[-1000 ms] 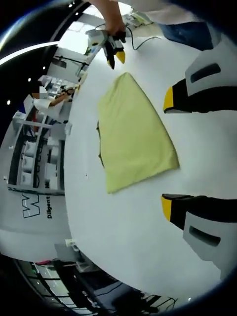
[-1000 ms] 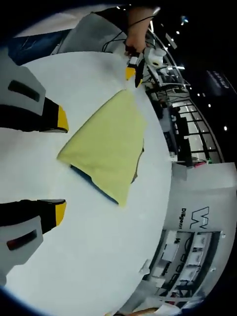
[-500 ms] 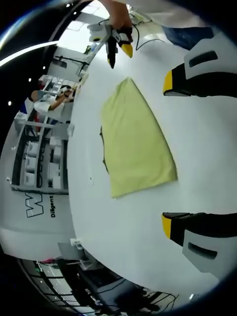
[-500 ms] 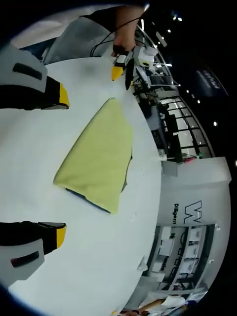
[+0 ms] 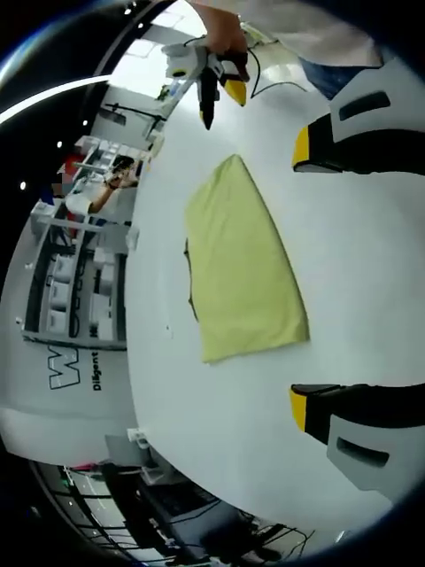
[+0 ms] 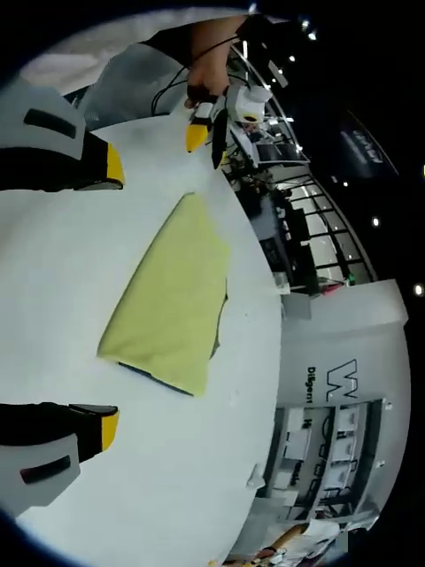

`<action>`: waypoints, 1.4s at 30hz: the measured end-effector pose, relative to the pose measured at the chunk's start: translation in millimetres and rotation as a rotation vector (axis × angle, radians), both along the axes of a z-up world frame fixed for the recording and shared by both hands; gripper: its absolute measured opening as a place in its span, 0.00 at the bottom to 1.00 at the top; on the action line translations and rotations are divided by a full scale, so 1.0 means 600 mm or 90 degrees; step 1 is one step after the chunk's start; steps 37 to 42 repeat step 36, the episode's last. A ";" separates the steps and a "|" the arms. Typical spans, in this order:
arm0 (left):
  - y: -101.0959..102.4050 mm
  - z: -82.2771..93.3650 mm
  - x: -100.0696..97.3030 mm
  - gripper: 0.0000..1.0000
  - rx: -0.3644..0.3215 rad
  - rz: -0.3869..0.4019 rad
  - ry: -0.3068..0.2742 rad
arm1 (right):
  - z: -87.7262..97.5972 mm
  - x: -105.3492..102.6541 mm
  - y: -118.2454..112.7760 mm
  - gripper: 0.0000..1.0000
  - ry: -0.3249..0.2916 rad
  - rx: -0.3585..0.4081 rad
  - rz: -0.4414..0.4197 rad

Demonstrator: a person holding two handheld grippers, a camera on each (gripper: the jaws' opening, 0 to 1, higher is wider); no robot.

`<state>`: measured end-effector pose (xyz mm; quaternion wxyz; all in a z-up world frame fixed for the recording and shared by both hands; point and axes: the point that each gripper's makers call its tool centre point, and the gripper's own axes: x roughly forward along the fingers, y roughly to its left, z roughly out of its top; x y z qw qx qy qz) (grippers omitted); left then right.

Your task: Fold the garment on the visible template until the final outline fits inside the template.

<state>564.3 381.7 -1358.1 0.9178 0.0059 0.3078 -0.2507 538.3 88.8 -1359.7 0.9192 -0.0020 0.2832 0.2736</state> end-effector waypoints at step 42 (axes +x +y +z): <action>-0.009 0.015 -0.009 0.99 -0.021 -0.009 -0.013 | 0.015 -0.018 0.003 0.99 -0.009 0.006 -0.019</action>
